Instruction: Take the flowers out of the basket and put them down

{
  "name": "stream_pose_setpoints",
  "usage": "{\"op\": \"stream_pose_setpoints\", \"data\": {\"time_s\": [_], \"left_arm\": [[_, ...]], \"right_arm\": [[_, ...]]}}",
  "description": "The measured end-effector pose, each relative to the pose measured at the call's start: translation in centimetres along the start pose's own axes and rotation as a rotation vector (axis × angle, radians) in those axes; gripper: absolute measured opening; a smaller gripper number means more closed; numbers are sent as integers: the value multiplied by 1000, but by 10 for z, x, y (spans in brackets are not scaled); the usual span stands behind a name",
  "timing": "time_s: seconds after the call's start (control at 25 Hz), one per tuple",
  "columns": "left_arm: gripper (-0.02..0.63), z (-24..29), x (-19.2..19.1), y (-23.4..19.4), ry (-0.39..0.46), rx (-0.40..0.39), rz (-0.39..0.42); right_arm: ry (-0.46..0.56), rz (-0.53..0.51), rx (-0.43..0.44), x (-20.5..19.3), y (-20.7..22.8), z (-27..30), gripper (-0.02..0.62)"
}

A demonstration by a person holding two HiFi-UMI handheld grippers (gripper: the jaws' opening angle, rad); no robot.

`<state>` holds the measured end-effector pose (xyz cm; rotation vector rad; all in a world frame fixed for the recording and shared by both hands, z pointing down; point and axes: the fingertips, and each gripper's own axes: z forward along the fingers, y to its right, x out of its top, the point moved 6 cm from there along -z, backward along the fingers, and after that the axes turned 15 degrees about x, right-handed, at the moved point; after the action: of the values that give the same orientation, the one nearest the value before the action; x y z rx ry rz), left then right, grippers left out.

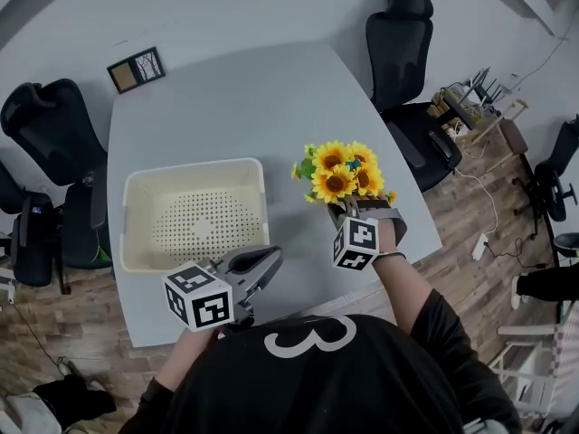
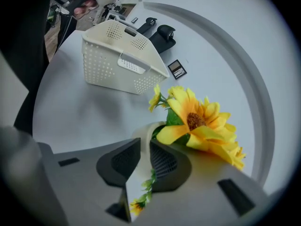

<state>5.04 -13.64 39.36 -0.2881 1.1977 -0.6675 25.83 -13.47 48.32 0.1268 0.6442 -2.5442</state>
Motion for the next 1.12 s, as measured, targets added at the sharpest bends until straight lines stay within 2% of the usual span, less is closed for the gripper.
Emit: {"op": "stream_pose_setpoints", "data": {"time_s": [0.32,0.56,0.88,1.12], "left_arm": [[12,6,1,-16,-38,-8,-16],[12,7,5,-25,-49,-15,-9],[12,0,4,-33,-32,-7,-11],[12,-7,-2,-34,-13,25,-13]], "right_arm": [[-26,31,43,-7,-15,35,72],[-12,67,30,-8,-12,40,72],[5,142,91,-11,-5,42,75],[12,151,130,-17,-1,42,78]]}}
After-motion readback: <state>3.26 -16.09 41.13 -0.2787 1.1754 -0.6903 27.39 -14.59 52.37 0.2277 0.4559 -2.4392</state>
